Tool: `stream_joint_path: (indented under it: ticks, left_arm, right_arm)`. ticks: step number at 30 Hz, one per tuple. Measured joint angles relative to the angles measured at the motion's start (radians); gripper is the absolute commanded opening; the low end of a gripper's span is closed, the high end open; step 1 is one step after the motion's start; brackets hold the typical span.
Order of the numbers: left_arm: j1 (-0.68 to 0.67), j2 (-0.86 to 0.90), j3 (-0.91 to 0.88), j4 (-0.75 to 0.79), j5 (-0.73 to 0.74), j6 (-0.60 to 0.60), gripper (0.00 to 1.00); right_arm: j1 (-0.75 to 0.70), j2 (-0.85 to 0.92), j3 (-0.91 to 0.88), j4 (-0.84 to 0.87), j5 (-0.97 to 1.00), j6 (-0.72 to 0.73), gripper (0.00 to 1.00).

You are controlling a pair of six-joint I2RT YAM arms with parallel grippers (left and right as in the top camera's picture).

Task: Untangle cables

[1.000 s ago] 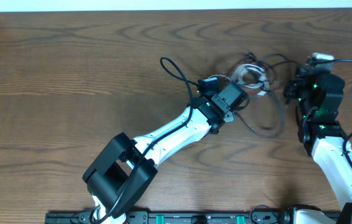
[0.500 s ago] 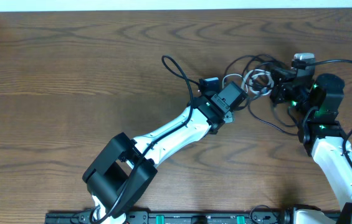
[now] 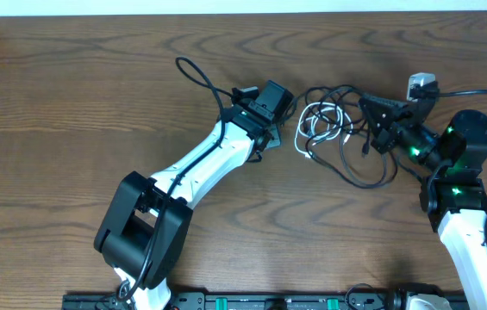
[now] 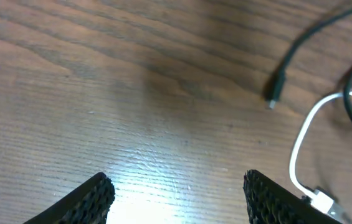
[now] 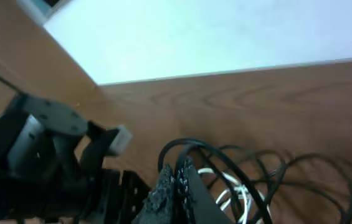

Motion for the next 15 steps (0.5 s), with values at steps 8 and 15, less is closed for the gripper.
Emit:
stream_joint_path:
  ticks: [8,15]
  left_arm:
    - [-0.001,-0.002,0.0,0.096,0.127,0.233,0.69]
    - [-0.002,-0.007,0.0,0.12,0.226,0.326,0.69]
  right_arm:
    - [0.0,0.022,0.0,-0.138,-0.016,-0.117,0.37]
    - [0.0,0.093,0.0,-0.216,-0.024,-0.194,0.71]
